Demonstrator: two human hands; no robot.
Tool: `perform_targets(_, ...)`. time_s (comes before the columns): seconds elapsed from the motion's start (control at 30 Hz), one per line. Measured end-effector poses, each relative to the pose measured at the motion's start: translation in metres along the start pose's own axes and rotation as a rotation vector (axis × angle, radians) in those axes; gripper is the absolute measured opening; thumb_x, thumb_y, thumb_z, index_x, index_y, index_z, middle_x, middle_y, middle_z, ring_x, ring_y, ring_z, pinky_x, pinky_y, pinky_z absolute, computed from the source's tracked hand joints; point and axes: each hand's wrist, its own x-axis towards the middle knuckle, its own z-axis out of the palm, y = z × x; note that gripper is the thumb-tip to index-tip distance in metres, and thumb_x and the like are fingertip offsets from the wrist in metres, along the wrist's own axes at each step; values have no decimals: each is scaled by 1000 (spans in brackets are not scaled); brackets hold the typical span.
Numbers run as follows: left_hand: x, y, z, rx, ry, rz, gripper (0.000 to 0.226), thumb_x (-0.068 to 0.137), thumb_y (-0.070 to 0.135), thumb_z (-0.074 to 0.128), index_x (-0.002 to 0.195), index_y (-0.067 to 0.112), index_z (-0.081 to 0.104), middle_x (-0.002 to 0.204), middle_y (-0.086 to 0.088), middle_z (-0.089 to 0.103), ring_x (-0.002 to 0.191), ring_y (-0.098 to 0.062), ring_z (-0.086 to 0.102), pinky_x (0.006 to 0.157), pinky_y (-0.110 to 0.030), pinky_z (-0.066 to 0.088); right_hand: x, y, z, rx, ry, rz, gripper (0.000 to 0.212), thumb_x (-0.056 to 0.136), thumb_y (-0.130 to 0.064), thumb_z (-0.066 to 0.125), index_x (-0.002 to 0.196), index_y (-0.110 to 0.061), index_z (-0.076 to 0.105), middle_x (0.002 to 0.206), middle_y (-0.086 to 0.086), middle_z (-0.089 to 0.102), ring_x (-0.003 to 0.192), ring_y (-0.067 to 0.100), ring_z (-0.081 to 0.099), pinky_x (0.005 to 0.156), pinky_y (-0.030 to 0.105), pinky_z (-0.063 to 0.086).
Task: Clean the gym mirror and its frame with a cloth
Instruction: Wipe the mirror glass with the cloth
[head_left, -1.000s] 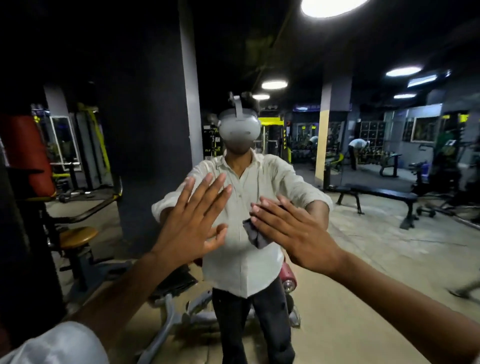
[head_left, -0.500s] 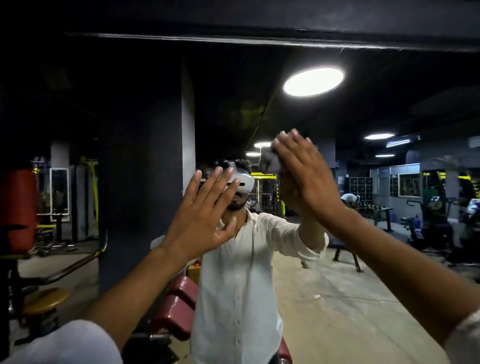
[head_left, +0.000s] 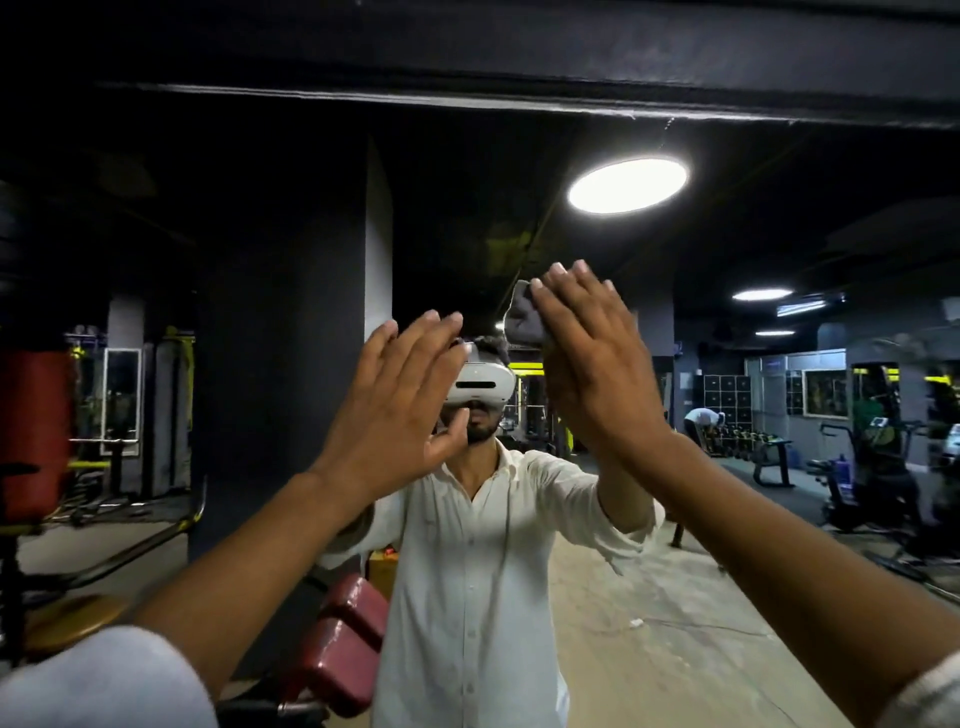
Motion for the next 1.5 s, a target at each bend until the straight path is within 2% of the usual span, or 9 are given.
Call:
perform_targets(0.17,9,5,8,31,-46,-19,81,104,54,44,169,11,21,178,-13,12,165,-29,11,131,-60,15,-1,10,2,-96,-96,-254,56,110,-31,42,161,-8,38,169,14,32,161,29,19,129,53,21)
perform_targets(0.37,8,6,13,36,-52,-18,82,103,55,44,169,11,21,178,-13,12,165,-30,12,130,-61,17,5,5,6,16,71,60,58,105,-11,58,160,-12,40,169,10,34,161,26,18,130,53,19)
perform_targets(0.57,-31,22,14,14,-78,20,87,104,55,48,169,8,16,178,-16,8,165,-32,8,131,-61,17,-55,-17,13,14,-86,-183,65,100,-10,62,161,-9,39,168,12,36,161,27,21,130,50,21)
perform_targets(0.77,-88,48,11,-11,-121,104,82,101,48,54,168,10,25,177,-17,15,164,-35,14,130,-62,17,-140,-36,8,128,-37,94,83,86,13,73,160,-8,41,171,8,30,162,29,17,131,52,15)
perform_targets(0.87,-117,68,10,-28,-168,214,82,99,45,57,168,12,27,176,-18,18,163,-37,18,129,-64,20,-220,-61,15,139,-206,-85,84,83,13,72,159,-6,42,170,12,31,160,33,21,128,56,21)
perform_targets(1.03,-143,94,6,-16,-211,136,82,98,43,56,167,8,27,175,-22,18,162,-41,16,130,-63,13,-284,-58,1,59,-426,-478,69,102,-14,60,165,-11,31,173,11,24,161,30,18,131,50,13)
perform_targets(1.23,-158,112,6,8,-237,68,86,98,47,52,168,7,23,174,-24,17,162,-42,15,130,-64,9,-268,-57,-7,124,-297,-56,74,92,13,61,160,-5,39,170,15,29,160,36,22,127,59,23)
perform_targets(1.4,-161,119,1,-17,-258,67,90,100,58,51,168,6,24,174,-25,18,161,-43,17,129,-66,13,-299,-51,-12,74,-491,-488,60,107,-11,44,165,-9,30,173,12,22,161,31,17,128,53,23)
perform_targets(1.5,-149,111,-3,-32,-234,104,90,101,63,52,167,8,27,174,-22,20,162,-40,19,129,-65,16,-258,-24,-19,81,-352,-247,77,91,8,58,162,-6,34,171,16,26,160,35,20,128,58,22)
